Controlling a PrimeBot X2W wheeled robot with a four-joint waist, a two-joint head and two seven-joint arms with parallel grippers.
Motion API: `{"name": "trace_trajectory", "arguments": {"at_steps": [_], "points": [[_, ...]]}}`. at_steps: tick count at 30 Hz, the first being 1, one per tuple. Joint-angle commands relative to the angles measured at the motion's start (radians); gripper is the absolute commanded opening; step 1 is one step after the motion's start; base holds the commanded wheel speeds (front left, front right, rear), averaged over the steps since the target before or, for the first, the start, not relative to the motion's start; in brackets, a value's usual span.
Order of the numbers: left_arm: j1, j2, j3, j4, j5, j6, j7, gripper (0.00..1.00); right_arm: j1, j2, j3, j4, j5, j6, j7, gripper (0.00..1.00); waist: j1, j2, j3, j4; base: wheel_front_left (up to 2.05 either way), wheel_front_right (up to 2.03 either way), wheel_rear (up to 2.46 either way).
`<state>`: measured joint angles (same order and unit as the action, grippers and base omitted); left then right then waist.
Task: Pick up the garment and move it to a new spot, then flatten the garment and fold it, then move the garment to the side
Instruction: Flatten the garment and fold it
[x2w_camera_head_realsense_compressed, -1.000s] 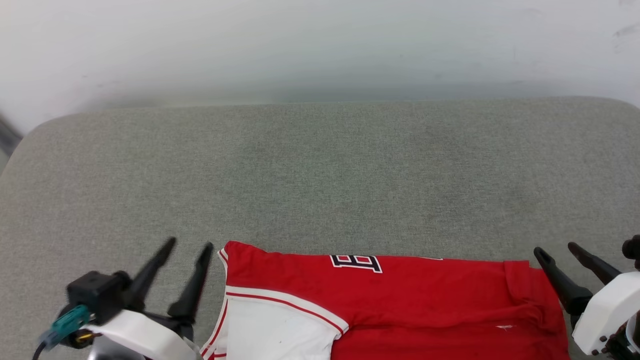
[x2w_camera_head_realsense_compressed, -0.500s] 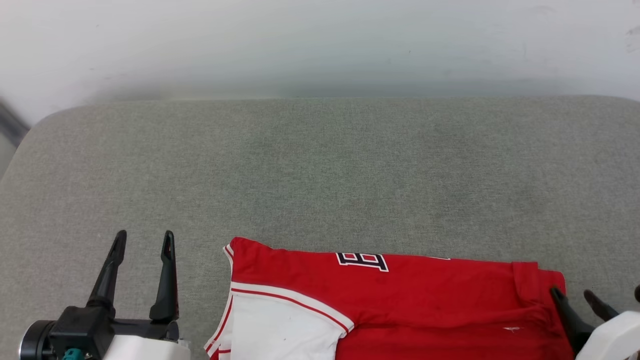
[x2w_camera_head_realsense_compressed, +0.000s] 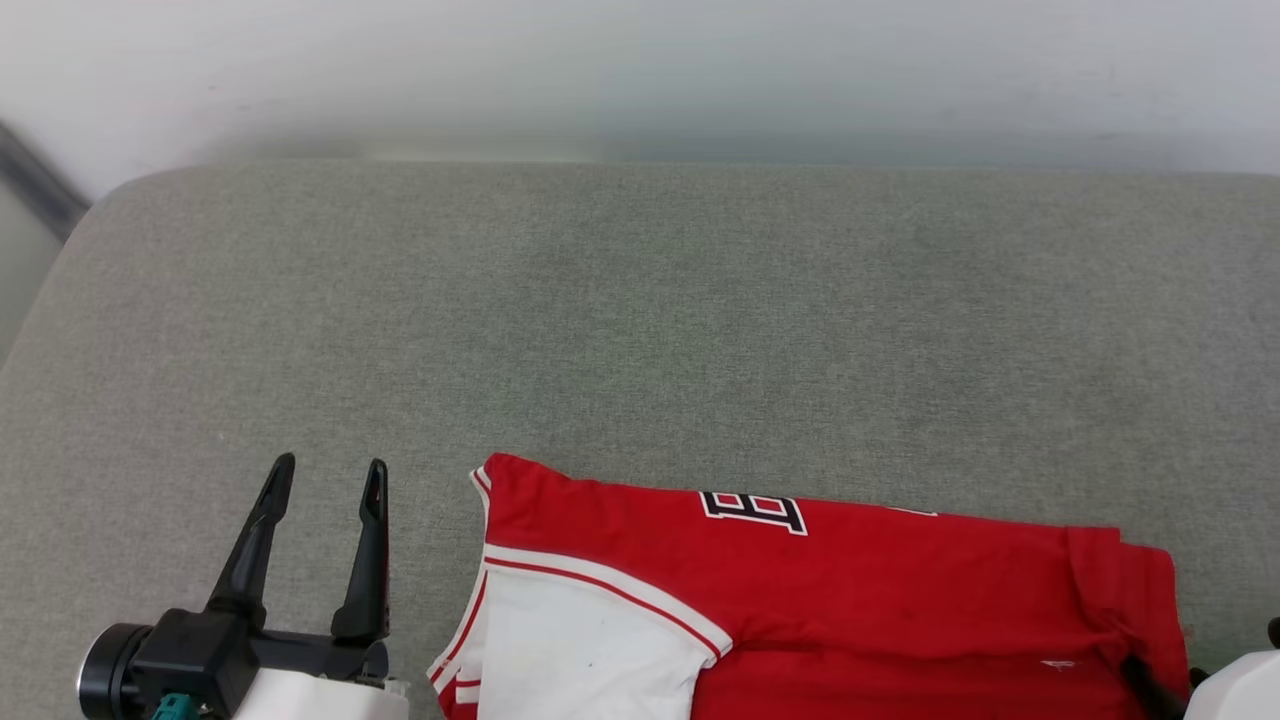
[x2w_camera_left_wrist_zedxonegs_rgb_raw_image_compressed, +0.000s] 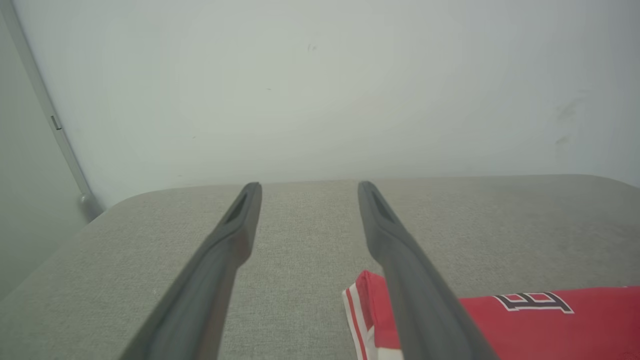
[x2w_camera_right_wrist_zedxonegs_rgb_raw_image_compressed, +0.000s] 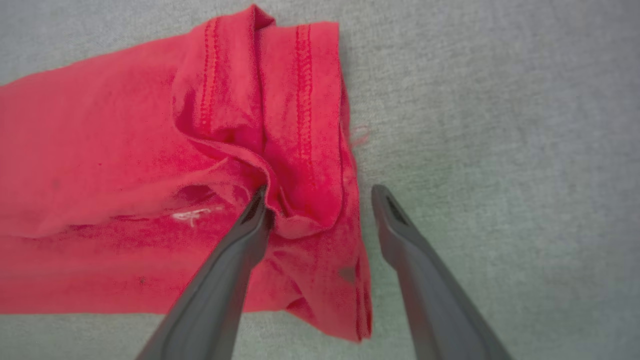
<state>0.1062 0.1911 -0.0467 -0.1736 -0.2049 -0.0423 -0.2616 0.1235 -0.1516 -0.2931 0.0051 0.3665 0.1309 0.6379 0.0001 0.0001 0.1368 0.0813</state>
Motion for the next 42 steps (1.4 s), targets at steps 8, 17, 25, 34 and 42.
{"name": "trace_trajectory", "arguments": {"at_steps": [8, 17, 25, 34, 42], "points": [[-0.034, -0.038, 0.035, 0.015, 0.039, -0.051, -0.004, 1.00, -0.038, -0.018, -0.001, 0.145, 0.030, -0.001, 0.007, 1.00, -0.0001, -0.0001, 0.026, 0.035, 0.00, 0.00, 0.00], [-0.034, -0.054, 0.047, 0.027, 0.062, -0.074, -0.005, 1.00, -0.040, 0.010, 0.158, 0.232, 0.141, 0.006, -0.005, 1.00, -0.0001, -0.0001, 0.029, 0.051, 0.00, 0.00, 0.00], [-0.024, -0.059, 0.047, 0.037, 0.068, -0.083, -0.005, 1.00, -0.043, -0.009, 0.253, 0.246, 0.188, 0.007, -0.044, 0.95, -0.0001, -0.0001, 0.009, 0.041, 0.00, 0.00, 0.00], [-0.017, -0.061, 0.048, 0.043, 0.069, -0.085, -0.004, 1.00, -0.073, -0.087, 0.177, 0.258, 0.125, -0.002, -0.152, 0.00, -0.0001, -0.0001, 0.000, 0.024, 0.00, 0.00, 0.00], [-0.015, -0.064, 0.046, 0.047, 0.071, -0.087, -0.004, 1.00, -0.097, -0.125, 0.034, 0.285, 0.070, -0.003, -0.195, 0.00, -0.0001, -0.0001, 0.000, 0.011, 0.00, 0.00, 0.00]]}}
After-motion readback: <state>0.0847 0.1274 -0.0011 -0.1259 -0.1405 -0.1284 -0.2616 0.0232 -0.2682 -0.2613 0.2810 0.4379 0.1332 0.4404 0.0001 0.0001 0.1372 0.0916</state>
